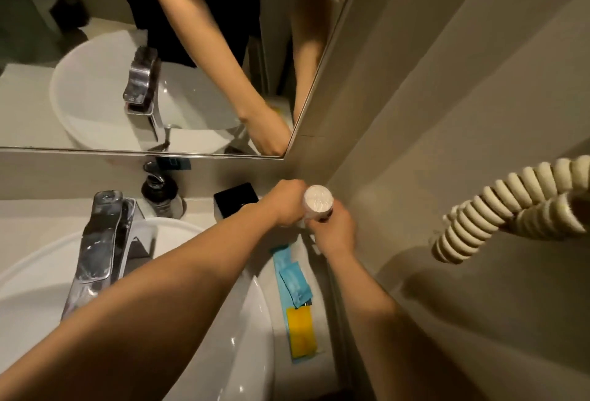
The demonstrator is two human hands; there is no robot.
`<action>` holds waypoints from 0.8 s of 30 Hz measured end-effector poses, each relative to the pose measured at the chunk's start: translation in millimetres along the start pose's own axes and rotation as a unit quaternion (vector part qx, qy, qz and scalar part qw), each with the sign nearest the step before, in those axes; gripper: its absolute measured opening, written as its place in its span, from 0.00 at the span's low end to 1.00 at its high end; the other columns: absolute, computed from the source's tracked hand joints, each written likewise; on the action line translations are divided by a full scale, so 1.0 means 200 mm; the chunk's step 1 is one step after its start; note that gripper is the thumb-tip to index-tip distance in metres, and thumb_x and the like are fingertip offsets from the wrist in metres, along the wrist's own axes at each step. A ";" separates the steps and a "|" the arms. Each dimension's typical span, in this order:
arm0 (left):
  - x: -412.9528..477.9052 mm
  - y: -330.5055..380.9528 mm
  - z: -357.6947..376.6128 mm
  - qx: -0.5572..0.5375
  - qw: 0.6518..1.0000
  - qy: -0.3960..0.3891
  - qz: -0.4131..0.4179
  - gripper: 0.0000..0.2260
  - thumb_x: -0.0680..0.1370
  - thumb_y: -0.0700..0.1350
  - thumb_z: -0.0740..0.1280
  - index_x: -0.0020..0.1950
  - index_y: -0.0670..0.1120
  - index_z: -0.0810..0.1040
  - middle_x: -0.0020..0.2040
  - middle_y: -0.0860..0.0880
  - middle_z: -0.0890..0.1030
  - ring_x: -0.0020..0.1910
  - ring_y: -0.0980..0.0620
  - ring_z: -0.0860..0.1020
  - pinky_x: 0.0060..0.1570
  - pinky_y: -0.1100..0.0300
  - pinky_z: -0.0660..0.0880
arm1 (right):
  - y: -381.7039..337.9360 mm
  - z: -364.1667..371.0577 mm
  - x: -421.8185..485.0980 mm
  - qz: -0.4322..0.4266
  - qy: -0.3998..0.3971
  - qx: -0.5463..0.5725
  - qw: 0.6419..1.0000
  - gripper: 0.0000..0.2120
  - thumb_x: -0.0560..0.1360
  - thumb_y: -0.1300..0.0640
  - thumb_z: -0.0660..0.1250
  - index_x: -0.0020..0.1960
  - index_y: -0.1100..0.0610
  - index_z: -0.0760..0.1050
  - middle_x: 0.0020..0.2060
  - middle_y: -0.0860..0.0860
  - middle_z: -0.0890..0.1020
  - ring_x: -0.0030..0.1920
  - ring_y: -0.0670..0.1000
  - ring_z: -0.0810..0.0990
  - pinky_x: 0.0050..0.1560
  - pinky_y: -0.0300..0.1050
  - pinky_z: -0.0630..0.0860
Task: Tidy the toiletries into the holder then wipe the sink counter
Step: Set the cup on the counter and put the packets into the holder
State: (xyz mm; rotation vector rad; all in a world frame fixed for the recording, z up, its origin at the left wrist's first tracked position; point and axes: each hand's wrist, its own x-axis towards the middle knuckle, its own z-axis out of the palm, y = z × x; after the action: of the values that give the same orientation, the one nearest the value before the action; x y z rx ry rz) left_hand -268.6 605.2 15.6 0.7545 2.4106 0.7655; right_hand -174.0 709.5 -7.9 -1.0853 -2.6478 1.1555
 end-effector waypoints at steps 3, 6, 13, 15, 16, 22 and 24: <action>0.08 -0.03 0.04 0.014 1.000 -0.013 -0.021 0.09 0.77 0.41 0.69 0.55 0.38 0.78 0.57 0.38 0.81 0.58 0.38 0.79 0.46 0.56 0.69 | 0.01 0.07 0.06 0.027 0.000 -0.016 1.000 0.22 0.71 0.57 0.75 0.64 0.55 0.78 0.57 0.56 0.84 0.58 0.59 0.82 0.56 0.50 0.78; 0.16 -0.07 0.08 0.034 0.998 -0.034 -0.032 0.11 0.74 0.41 0.72 0.55 0.39 0.79 0.56 0.39 0.82 0.56 0.39 0.81 0.45 0.57 0.70 | 0.03 0.13 0.11 0.036 0.001 -0.012 0.999 0.20 0.71 0.56 0.75 0.63 0.56 0.78 0.57 0.57 0.84 0.58 0.60 0.82 0.55 0.48 0.77; 0.21 -0.08 0.10 0.078 0.994 -0.055 -0.052 0.22 0.65 0.46 0.80 0.56 0.41 0.81 0.54 0.42 0.84 0.53 0.42 0.83 0.50 0.54 0.78 | 0.05 0.20 0.17 0.048 -0.003 -0.013 0.999 0.15 0.74 0.53 0.72 0.59 0.56 0.80 0.54 0.58 0.85 0.56 0.61 0.83 0.54 0.51 0.79; 0.21 -0.08 0.10 0.072 0.994 -0.053 -0.063 0.24 0.66 0.45 0.80 0.58 0.42 0.80 0.55 0.42 0.84 0.54 0.42 0.83 0.49 0.54 0.78 | 0.05 0.20 0.18 0.047 0.001 -0.005 0.999 0.14 0.76 0.53 0.70 0.60 0.57 0.79 0.55 0.58 0.84 0.57 0.61 0.83 0.54 0.52 0.79; 0.21 -0.07 0.10 0.072 0.994 -0.050 -0.069 0.24 0.66 0.45 0.80 0.59 0.42 0.80 0.56 0.43 0.83 0.54 0.42 0.83 0.48 0.54 0.78 | 0.05 0.20 0.18 0.049 0.001 -0.003 0.999 0.14 0.76 0.53 0.70 0.60 0.57 0.79 0.55 0.59 0.84 0.57 0.61 0.82 0.54 0.52 0.78; 0.15 -0.05 0.07 0.094 0.991 -0.010 -0.096 0.13 0.73 0.41 0.72 0.57 0.44 0.79 0.57 0.43 0.82 0.55 0.41 0.82 0.44 0.52 0.74 | 0.07 0.17 0.16 0.064 -0.011 -0.004 0.998 0.15 0.74 0.55 0.72 0.58 0.59 0.77 0.55 0.60 0.83 0.55 0.62 0.82 0.51 0.50 0.77; 0.09 -0.04 0.04 0.108 0.990 0.015 -0.092 0.11 0.74 0.40 0.69 0.56 0.44 0.79 0.57 0.43 0.81 0.56 0.41 0.81 0.43 0.52 0.72 | 0.09 0.16 0.12 0.067 -0.009 -0.007 0.998 0.16 0.73 0.55 0.74 0.57 0.59 0.76 0.54 0.59 0.83 0.54 0.62 0.82 0.52 0.51 0.78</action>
State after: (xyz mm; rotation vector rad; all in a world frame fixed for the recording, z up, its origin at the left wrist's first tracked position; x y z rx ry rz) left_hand -279.7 615.2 -0.4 0.5941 2.5745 0.4507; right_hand -192.8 712.8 -48.3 -1.2774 -2.6364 1.1740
